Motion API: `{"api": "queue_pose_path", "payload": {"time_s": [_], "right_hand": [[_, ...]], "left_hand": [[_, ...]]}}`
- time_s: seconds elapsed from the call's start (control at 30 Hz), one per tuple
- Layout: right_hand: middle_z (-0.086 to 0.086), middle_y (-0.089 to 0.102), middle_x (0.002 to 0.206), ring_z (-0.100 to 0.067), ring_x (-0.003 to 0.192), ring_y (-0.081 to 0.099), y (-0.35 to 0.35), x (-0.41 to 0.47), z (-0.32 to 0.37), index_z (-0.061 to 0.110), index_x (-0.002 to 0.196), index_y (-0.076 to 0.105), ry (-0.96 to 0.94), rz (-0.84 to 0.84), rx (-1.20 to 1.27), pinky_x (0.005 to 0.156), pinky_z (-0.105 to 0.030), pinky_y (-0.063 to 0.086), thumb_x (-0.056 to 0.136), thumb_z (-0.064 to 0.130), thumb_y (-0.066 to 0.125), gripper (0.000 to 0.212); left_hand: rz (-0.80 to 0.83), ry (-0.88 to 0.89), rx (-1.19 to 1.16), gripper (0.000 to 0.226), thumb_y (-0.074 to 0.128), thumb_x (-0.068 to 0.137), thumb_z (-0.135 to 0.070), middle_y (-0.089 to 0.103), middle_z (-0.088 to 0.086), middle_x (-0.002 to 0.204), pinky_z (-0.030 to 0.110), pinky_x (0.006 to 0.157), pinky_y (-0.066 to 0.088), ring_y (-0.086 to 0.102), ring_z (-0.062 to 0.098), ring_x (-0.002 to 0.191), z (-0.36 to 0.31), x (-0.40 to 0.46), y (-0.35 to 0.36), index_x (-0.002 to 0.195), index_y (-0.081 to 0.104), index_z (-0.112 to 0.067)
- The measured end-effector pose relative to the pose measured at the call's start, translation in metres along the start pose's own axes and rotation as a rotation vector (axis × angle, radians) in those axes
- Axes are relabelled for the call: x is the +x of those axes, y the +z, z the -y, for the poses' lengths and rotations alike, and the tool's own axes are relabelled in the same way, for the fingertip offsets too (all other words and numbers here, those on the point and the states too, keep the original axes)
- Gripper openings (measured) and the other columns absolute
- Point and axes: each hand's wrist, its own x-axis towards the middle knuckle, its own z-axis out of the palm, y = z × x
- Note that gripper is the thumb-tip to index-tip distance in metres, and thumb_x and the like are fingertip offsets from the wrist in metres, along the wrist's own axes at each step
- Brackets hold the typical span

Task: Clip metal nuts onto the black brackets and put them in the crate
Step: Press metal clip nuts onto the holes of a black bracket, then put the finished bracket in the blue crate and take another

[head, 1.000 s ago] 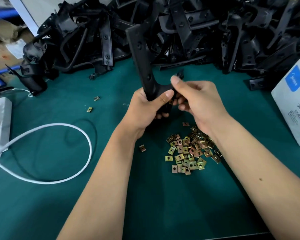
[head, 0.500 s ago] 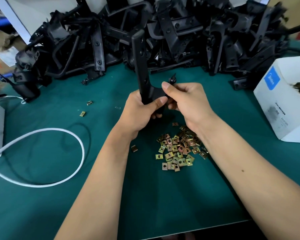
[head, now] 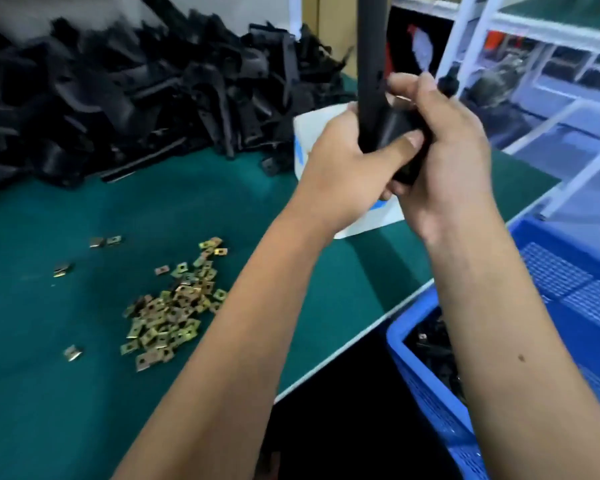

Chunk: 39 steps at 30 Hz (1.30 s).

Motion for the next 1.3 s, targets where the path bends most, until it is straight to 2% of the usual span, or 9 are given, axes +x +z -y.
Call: {"api": "queue_pose_path", "payload": {"time_s": [0.1, 0.17, 0.27, 0.47, 0.67, 0.83, 1.0, 1.17, 1.3], "right_hand": [[-0.01, 0.073, 0.098, -0.023, 0.079, 0.069, -0.093, -0.008, 0.022, 0.009, 0.109, 0.065, -0.046, -0.211, 0.147, 0.051, -0.025, 0.049, 0.108, 0.026, 0.048, 0.025], [-0.005, 0.075, 0.087, -0.019, 0.075, 0.071, -0.152, -0.022, 0.019, 0.014, 0.101, 0.062, -0.006, -0.328, 0.224, 0.056, -0.025, 0.052, 0.108, 0.026, 0.043, 0.023], [-0.011, 0.072, 0.098, -0.022, 0.086, 0.071, -0.244, -0.058, -0.008, 0.014, 0.101, 0.059, 0.109, -0.59, 0.253, 0.075, -0.032, 0.056, 0.103, 0.024, 0.047, 0.016], [-0.023, 0.065, 0.109, -0.038, 0.1, 0.065, -0.362, -0.152, -0.105, 0.005, 0.111, 0.066, 0.697, -0.987, 0.053, 0.092, -0.052, 0.055, 0.103, 0.013, 0.053, 0.017], [-0.021, 0.061, 0.084, -0.034, 0.078, 0.058, -0.387, -0.184, -0.137, -0.008, 0.104, 0.066, 0.853, -1.162, -0.333, 0.072, -0.044, 0.048, 0.093, 0.005, 0.064, 0.017], [-0.022, 0.07, 0.1, -0.036, 0.081, 0.063, -0.377, -0.159, -0.117, 0.001, 0.109, 0.068, 0.705, -1.246, -0.632, 0.064, -0.032, 0.046, 0.09, 0.016, 0.063, 0.024], [-0.012, 0.076, 0.099, -0.033, 0.097, 0.07, -0.342, -0.104, -0.074, 0.013, 0.1, 0.075, 0.484, -1.059, -0.858, 0.09, -0.041, 0.058, 0.09, 0.017, 0.062, 0.016], [0.0, 0.075, 0.084, -0.021, 0.082, 0.071, -0.266, -0.065, -0.012, 0.017, 0.091, 0.072, 0.016, -0.884, -0.917, 0.081, -0.044, 0.06, 0.09, 0.009, 0.062, 0.013], [0.001, 0.073, 0.083, -0.014, 0.077, 0.069, -0.172, -0.041, 0.021, 0.012, 0.096, 0.071, -0.332, -0.692, -0.9, 0.077, -0.04, 0.059, 0.089, 0.004, 0.061, 0.015]], "left_hand": [[0.155, -0.064, 0.035, 0.021, 0.072, 0.092, -0.008, 0.074, 0.007, 0.089, 0.027, 0.052, 0.055, 0.07, 0.015, 0.06, 0.019, 0.01, 0.093, 0.094, 0.06, -0.025], [0.255, -0.151, 0.136, 0.021, 0.074, 0.09, -0.017, 0.074, 0.011, 0.093, 0.041, 0.067, 0.062, 0.076, 0.026, 0.076, 0.047, 0.009, 0.142, 0.089, 0.055, -0.025], [0.446, -0.36, 0.285, 0.021, 0.074, 0.093, -0.027, 0.073, 0.018, 0.103, 0.052, 0.085, 0.06, 0.075, 0.035, 0.093, 0.101, -0.01, 0.196, 0.098, 0.055, -0.021], [0.654, -0.491, 0.635, 0.02, 0.075, 0.09, -0.029, 0.074, 0.011, 0.104, 0.038, 0.089, 0.055, 0.069, 0.027, 0.1, 0.193, -0.064, 0.218, 0.099, 0.068, -0.012], [0.692, -0.507, 0.666, 0.013, 0.075, 0.09, -0.026, 0.075, 0.005, 0.106, 0.038, 0.092, 0.056, 0.07, 0.026, 0.1, 0.21, -0.075, 0.222, 0.085, 0.063, -0.025], [0.608, -0.423, 0.582, 0.017, 0.073, 0.091, -0.02, 0.075, 0.004, 0.104, 0.04, 0.092, 0.057, 0.072, 0.028, 0.096, 0.193, -0.055, 0.228, 0.082, 0.061, -0.026], [0.555, -0.281, 0.587, 0.014, 0.073, 0.091, -0.025, 0.07, -0.009, 0.095, 0.032, 0.092, 0.053, 0.068, 0.018, 0.1, 0.162, -0.034, 0.232, 0.085, 0.06, -0.029], [0.438, -0.051, 0.23, 0.013, 0.075, 0.087, -0.031, 0.067, -0.012, 0.078, 0.035, 0.074, 0.056, 0.059, 0.011, 0.061, 0.105, -0.026, 0.215, 0.095, 0.067, -0.026], [0.173, 0.215, 0.014, 0.005, 0.07, 0.091, -0.028, 0.067, -0.01, 0.076, 0.038, 0.065, 0.059, 0.066, 0.014, 0.065, 0.051, -0.016, 0.152, 0.092, 0.067, -0.025]]}}
